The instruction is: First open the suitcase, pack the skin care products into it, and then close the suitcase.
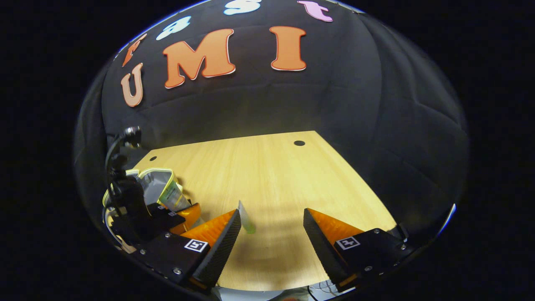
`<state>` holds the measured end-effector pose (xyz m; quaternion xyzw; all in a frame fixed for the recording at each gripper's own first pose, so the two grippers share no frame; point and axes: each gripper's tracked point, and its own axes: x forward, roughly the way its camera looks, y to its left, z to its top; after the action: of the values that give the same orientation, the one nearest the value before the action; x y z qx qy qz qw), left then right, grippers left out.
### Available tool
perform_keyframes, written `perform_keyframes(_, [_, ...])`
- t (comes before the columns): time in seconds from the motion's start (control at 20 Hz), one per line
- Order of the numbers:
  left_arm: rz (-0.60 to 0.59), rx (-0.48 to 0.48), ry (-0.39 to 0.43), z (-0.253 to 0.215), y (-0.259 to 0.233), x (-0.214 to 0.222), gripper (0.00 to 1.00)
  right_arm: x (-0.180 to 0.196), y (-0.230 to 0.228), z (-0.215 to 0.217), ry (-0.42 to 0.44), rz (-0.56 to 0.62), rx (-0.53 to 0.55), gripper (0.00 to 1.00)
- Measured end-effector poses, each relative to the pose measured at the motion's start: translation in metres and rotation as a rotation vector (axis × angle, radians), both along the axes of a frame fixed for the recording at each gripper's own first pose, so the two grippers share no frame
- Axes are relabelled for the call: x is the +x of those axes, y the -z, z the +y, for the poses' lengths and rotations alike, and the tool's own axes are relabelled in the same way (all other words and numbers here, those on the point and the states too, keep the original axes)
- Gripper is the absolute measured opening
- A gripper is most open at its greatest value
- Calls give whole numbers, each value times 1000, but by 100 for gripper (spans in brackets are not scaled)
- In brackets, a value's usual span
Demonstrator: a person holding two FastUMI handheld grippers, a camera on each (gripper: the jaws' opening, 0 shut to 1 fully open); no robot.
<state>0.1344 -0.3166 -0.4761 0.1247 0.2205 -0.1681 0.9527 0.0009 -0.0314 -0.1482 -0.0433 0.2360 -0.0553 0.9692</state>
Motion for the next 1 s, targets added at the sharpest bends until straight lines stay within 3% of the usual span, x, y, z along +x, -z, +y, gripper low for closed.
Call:
perform_keyframes(0.3, [24,-41,-15,27,-62,-20,23,37,46,27,-99,70,-26,96])
perform_keyframes(0.55, [38,-39,-48,69,-96,-34,23,59,96,31,-127,178,-52,95])
perform_keyframes(0.85, [39,-25,-108,106,-97,-42,23,59,131,26,-112,260,-37,78])
perform_keyframes(0.9, [44,-29,-115,108,-96,-43,23,57,134,25,-113,269,-40,65])
perform_keyframes(0.95, [51,-32,-121,111,-92,-44,23,58,133,23,-111,264,-45,64])
perform_keyframes(1.0, [56,-35,-126,112,-90,-45,23,60,132,23,-116,260,-49,58])
